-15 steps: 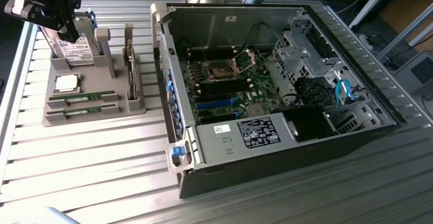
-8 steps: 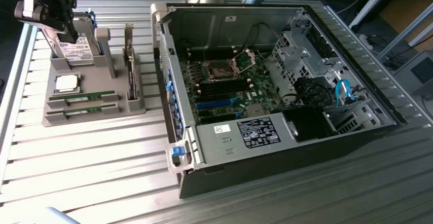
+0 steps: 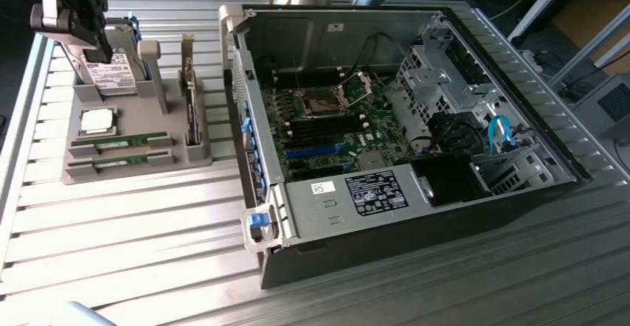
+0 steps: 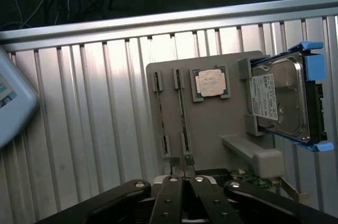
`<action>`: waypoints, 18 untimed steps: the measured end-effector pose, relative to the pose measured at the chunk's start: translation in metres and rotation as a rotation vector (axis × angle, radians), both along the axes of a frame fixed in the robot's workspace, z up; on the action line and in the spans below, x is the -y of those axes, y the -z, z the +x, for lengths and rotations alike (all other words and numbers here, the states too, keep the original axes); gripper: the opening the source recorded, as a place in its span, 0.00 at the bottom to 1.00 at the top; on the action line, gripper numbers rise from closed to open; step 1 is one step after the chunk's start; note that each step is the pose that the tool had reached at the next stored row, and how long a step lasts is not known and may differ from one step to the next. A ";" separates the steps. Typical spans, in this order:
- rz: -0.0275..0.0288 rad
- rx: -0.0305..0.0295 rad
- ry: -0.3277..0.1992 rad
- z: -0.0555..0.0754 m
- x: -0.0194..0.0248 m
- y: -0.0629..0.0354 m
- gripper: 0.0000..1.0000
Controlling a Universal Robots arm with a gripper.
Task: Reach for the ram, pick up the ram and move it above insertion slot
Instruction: 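Pick up the ram and move it above insertion slot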
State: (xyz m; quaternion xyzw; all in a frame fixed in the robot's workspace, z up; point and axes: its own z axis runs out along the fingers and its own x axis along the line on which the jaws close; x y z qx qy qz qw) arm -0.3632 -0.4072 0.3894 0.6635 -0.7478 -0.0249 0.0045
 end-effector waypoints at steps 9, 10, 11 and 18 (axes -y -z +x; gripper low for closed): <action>0.0000 0.0000 0.000 0.000 0.0008 0.0000 0.30; 0.0000 0.0000 0.000 0.000 0.0008 0.0000 0.36; 0.0000 0.0000 0.000 0.000 0.0008 0.0000 0.36; -0.0063 -0.0008 0.000 -0.004 0.0008 0.0228 0.36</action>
